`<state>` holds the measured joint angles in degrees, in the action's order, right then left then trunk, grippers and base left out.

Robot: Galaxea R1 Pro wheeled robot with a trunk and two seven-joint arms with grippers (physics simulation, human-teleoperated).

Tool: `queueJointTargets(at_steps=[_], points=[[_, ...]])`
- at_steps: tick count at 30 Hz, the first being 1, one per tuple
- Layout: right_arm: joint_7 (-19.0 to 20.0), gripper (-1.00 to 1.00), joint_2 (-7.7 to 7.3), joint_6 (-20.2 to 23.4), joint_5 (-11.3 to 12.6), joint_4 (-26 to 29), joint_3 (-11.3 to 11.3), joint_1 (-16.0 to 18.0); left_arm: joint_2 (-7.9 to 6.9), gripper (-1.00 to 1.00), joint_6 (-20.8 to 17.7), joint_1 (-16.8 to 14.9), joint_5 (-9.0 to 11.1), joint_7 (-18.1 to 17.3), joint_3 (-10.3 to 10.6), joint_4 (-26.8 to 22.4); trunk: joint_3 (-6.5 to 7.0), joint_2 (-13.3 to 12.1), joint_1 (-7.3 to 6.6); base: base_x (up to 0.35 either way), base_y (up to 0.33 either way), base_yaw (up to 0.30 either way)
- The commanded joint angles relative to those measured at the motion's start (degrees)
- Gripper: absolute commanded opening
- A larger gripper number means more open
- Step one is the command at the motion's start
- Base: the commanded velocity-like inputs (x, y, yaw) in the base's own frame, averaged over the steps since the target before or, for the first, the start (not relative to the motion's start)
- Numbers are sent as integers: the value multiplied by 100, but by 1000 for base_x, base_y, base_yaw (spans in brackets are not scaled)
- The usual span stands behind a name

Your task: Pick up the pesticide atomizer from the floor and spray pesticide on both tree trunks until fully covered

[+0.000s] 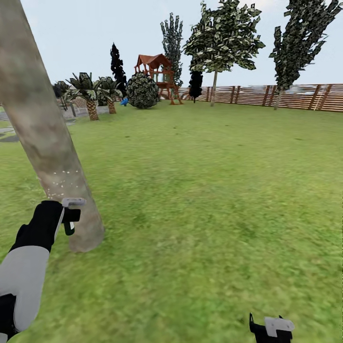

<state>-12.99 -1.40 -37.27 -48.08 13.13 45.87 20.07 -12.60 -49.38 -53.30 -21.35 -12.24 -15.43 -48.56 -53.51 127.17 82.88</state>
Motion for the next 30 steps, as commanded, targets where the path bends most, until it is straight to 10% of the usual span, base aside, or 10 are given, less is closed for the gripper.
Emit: queueJointTargets(at_steps=[1, 9, 30], points=[[-37, 100, -1, -17, -61, -12, 27, 6, 1, -100, -19, -5, -63, -53, -12, -6, -5, 2, 0, 146, -265, 0], [-37, 100, -1, -17, -61, -12, 27, 6, -5, -100, -11, -5, -63, -51, -354, 25, -5, 2, 0, 163, -257, 154], [-37, 100, -1, -17, -61, -14, 27, 6, -18, -100, -1, 13, -86, 371, -349, 192, -5, 2, 0, 175, -240, 198]])
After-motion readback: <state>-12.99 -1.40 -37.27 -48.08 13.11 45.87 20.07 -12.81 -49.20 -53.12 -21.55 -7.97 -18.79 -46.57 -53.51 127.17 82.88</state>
